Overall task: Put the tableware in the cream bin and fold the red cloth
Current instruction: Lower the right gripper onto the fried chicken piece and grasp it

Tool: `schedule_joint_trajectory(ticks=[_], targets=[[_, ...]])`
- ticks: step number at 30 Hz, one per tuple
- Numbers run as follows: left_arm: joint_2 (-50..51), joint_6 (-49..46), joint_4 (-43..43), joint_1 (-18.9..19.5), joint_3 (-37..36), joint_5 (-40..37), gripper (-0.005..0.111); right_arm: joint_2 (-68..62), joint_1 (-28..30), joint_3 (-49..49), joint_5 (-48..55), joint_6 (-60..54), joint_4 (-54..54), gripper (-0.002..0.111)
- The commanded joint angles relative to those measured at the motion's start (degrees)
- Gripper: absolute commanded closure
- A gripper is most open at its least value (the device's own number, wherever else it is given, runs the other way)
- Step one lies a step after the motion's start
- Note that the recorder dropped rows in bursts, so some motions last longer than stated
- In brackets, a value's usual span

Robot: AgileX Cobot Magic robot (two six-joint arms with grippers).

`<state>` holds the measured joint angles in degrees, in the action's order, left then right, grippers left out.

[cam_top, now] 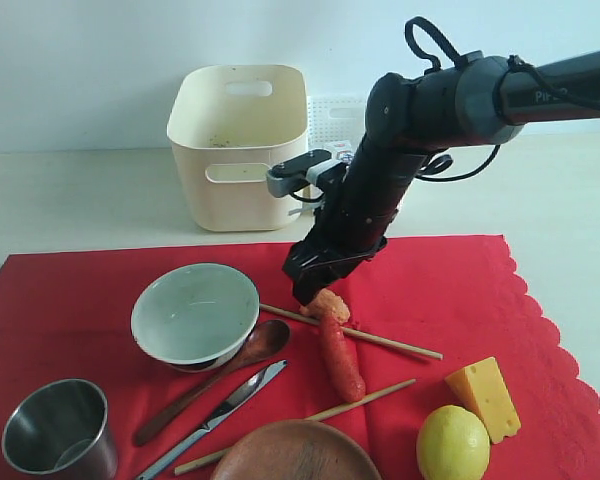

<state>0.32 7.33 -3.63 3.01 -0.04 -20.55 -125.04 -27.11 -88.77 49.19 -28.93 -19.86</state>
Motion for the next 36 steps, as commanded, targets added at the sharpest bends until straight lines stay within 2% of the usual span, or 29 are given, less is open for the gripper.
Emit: schedule_joint_trajectory(ticks=[1, 23, 26, 36], targets=[[-0.32, -0.01, -0.32, -0.27, 0.04, 0.33, 0.106, 0.19, -0.15, 0.17, -0.56, -1.01, -1.51, 0.042], [-0.32, -0.01, -0.32, -0.27, 0.04, 0.33, 0.106, -2.33, -0.15, 0.45, 0.08, -1.01, -1.63, 0.043], [-0.32, -0.01, -0.32, -0.27, 0.04, 0.33, 0.106, -2.65, -0.15, 0.45, -0.44, -0.76, -1.63, 0.053], [-0.32, -0.01, -0.32, -0.27, 0.04, 0.33, 0.106, -2.52, -0.15, 0.45, -3.02, 2.16, -1.73, 0.102]])
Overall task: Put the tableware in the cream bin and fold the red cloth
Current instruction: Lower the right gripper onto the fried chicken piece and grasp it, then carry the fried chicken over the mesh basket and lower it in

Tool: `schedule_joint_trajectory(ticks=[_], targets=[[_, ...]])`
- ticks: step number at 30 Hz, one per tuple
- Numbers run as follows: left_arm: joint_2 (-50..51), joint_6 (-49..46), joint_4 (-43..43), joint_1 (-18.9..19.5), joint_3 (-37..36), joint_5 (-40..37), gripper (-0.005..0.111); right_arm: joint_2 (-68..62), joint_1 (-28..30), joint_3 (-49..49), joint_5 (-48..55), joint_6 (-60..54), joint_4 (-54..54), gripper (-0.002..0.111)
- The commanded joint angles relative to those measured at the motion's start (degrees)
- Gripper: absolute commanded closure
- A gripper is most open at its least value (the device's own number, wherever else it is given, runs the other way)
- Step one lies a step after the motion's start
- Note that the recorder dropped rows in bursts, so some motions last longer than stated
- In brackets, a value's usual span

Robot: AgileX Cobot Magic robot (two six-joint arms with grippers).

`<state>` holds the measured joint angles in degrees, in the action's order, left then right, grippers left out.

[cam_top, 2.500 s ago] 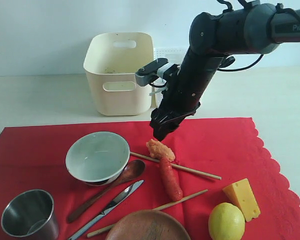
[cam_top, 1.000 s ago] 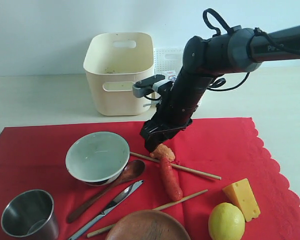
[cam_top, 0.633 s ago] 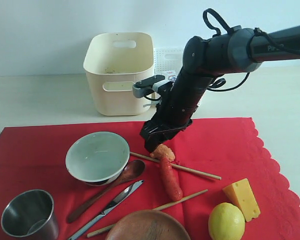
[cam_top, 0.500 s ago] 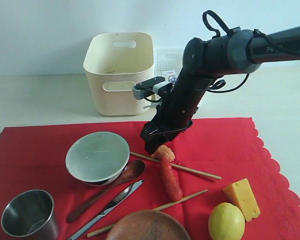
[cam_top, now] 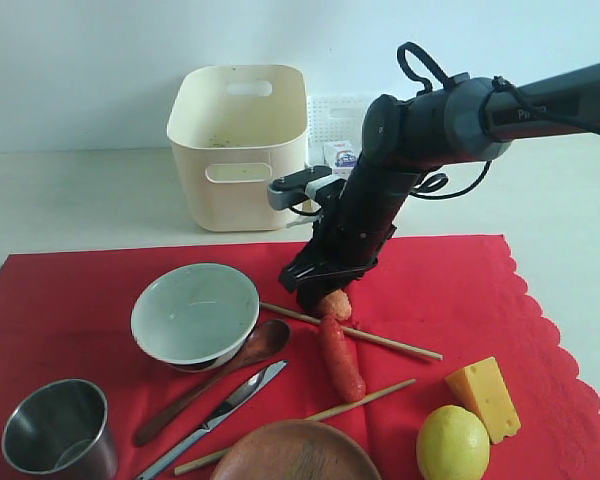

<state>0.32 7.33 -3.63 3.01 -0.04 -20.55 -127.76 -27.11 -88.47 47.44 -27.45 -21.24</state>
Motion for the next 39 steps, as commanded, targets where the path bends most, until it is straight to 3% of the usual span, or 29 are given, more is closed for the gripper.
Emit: schedule_joint_trajectory(ticks=[1, 39], targets=[[-0.32, -0.01, -0.32, -0.27, 0.04, 0.33, 0.106, 0.44, -0.15, 0.15, -1.27, 0.67, -0.35, 0.106], [-0.32, -0.01, -0.32, -0.27, 0.04, 0.33, 0.106, 10.71, -0.15, 0.15, -8.05, -0.93, -2.6, 0.108]])
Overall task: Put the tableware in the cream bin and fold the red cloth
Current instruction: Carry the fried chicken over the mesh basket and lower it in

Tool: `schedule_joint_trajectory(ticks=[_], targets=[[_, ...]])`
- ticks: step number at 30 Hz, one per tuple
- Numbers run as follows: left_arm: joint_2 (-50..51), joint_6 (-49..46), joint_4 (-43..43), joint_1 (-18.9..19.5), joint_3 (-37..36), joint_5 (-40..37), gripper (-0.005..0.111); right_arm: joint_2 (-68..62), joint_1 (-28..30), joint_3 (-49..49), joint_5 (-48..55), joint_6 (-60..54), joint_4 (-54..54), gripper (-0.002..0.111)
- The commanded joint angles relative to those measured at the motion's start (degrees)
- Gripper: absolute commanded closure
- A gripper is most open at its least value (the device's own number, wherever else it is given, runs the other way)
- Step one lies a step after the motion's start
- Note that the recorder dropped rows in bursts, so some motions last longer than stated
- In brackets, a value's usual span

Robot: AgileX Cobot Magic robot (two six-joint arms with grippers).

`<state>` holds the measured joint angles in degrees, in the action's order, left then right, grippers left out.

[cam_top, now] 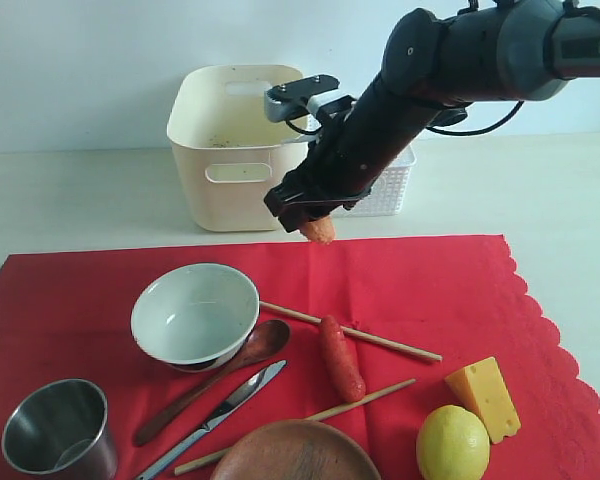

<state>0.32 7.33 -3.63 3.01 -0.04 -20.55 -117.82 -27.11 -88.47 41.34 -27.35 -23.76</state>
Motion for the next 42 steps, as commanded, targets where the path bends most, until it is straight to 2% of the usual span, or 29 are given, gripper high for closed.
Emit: schedule_joint_trajectory(ticks=[1, 29, 36, 42], targets=[[-0.32, -0.01, -0.32, -0.27, 0.04, 0.33, 0.106, 0.77, -0.15, 0.15, -2.23, -1.01, -0.08, 0.108], [-0.32, -0.01, -0.32, -0.27, 0.04, 0.33, 0.106, 1.05, 0.65, 0.05, -8.2, -5.97, -0.15, 0.108], [-0.32, -0.01, -0.32, -0.27, 0.04, 0.33, 0.106, 2.09, 3.66, 0.05, -8.67, -6.11, -1.93, 0.108], [-0.32, -0.01, -0.32, -0.27, 0.04, 0.33, 0.106, 2.88, 8.06, 0.05, -10.54, -9.9, -8.19, 0.108]])
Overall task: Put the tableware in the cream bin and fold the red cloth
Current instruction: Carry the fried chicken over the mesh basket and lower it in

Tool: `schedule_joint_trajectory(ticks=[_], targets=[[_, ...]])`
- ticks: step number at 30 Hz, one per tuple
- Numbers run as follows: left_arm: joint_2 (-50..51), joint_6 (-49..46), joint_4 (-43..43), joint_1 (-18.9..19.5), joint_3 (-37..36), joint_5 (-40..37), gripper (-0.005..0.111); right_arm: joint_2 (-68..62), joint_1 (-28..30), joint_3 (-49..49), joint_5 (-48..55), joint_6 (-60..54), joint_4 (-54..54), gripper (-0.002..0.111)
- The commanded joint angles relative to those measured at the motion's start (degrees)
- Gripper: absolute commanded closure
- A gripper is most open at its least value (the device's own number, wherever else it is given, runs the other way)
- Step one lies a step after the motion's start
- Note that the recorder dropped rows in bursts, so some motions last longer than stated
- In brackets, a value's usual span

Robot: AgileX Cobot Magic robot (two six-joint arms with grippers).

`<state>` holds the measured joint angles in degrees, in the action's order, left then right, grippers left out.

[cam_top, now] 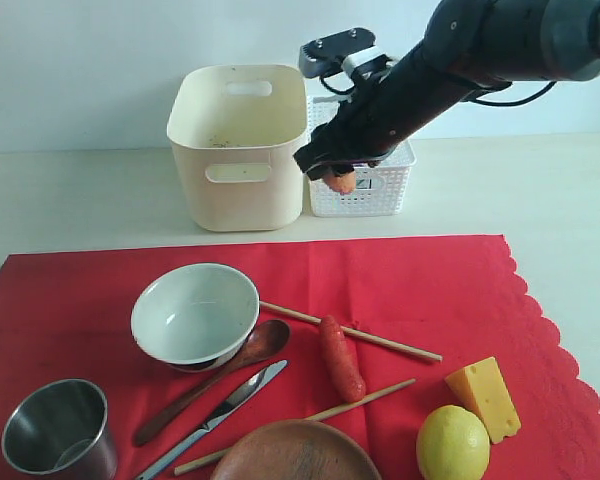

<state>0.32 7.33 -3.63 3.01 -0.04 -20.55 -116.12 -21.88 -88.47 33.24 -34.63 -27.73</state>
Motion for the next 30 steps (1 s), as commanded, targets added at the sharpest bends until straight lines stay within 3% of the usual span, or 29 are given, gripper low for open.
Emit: schedule_joint_trajectory(ticks=[1, 6, 13, 22, 30], targets=[[-0.32, -0.01, -0.32, -0.27, 0.04, 0.33, 0.106, 1.17, 3.66, 0.05, -3.01, -3.39, -5.49, 0.108], [-0.32, -0.01, -0.32, -0.27, 0.04, 0.33, 0.106, 1.02, 7.19, -0.89, -6.22, -9.83, -15.5, 0.108], [-0.32, -0.01, -0.32, -0.27, 0.04, 0.33, 0.106, -5.66, 8.36, -11.8, -6.07, -9.62, -15.71, 0.108], [-0.32, -0.01, -0.32, -0.27, 0.04, 0.33, 0.106, -18.84, 9.32, -27.73, -5.69, 2.72, 0.01, 0.108], [-0.32, -0.01, -0.32, -0.27, 0.04, 0.33, 0.106, -24.01, 9.32, -30.36, -5.17, 4.36, 3.36, 0.108]])
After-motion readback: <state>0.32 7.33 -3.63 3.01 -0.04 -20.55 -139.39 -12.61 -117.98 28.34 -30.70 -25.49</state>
